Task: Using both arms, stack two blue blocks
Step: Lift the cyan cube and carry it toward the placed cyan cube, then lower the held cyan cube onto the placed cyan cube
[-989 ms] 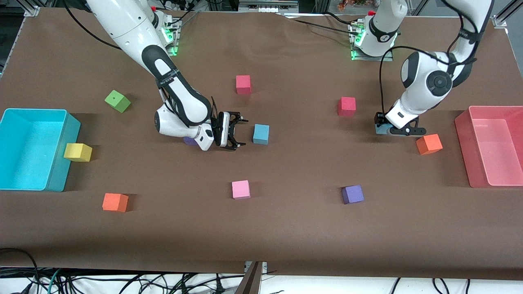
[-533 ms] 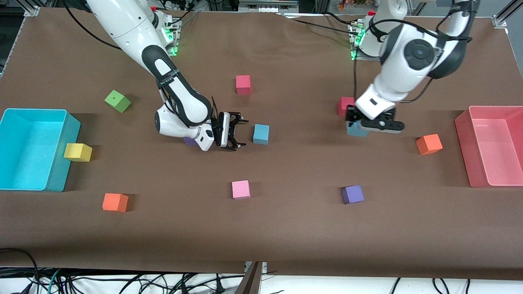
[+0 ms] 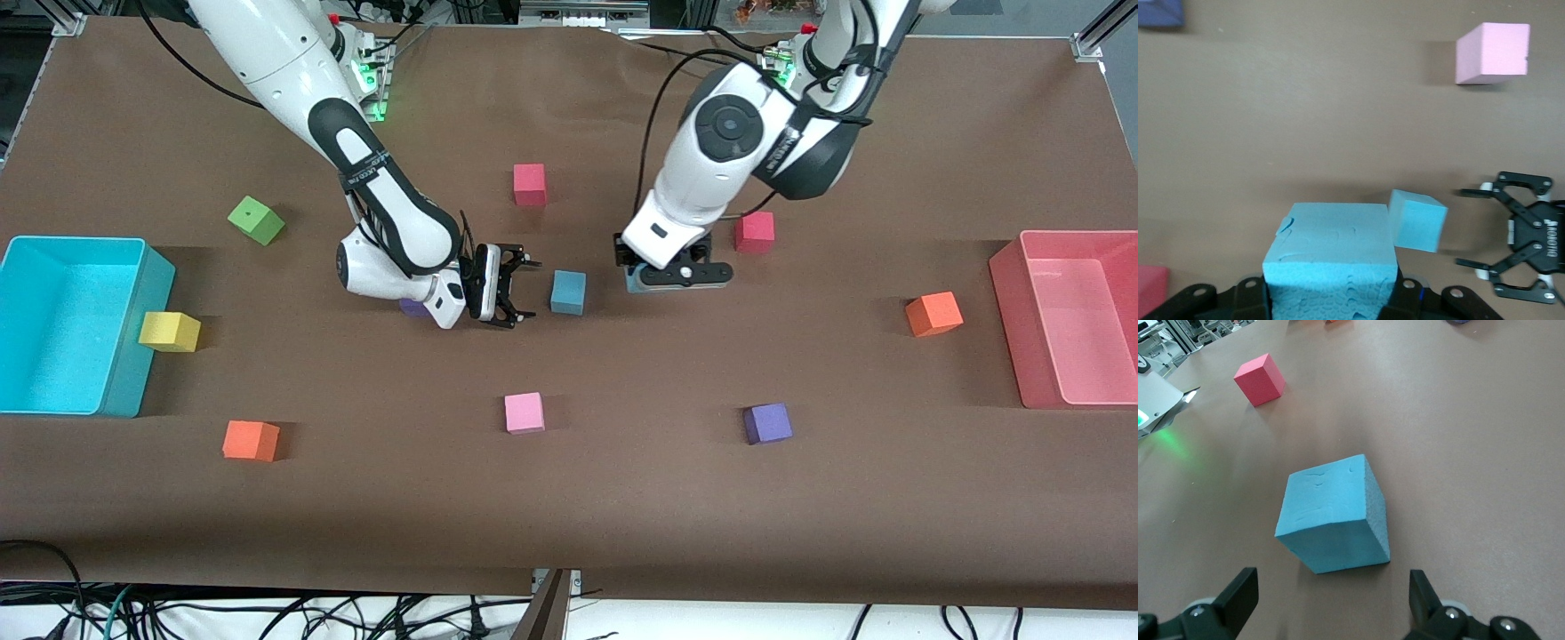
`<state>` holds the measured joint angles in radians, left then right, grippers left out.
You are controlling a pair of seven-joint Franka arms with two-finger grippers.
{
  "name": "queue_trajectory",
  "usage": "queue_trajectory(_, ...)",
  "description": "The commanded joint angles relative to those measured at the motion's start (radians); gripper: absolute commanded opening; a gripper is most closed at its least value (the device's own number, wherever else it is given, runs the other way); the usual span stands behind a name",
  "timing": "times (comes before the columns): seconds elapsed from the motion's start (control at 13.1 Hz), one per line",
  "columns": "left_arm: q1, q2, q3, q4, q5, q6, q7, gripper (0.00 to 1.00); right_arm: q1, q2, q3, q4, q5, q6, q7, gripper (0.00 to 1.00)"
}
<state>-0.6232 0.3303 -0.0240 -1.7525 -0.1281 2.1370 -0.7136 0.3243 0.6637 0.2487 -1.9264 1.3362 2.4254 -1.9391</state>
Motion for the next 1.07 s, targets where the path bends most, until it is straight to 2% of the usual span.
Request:
queue_trajectory(0.0,-0.046,0.078,0.015,0.080,-0.024,-0.034,-0.074,0.00,-0.013,0.010,0.014,0.012,0.021,-0.005,-0.014,1.00)
queue_trajectory(0.3,-0.107,0.119,0.016,0.097,-0.016,-0.031,-0.165,0.00,-0.014,0.010,0.014,0.012,0.021,-0.005,-0.015,1.00)
queue_trajectory(0.68,-0.153,0.242,0.019,0.208,-0.011,-0.025,-0.259,0.00,-0.013,0.010,0.014,0.010,0.021,-0.003,-0.014,1.00)
queue_trajectory(0.99,-0.155,0.309,0.022,0.222,-0.010,0.090,-0.257,0.00,-0.013,0.010,0.014,0.010,0.021,-0.005,-0.015,1.00)
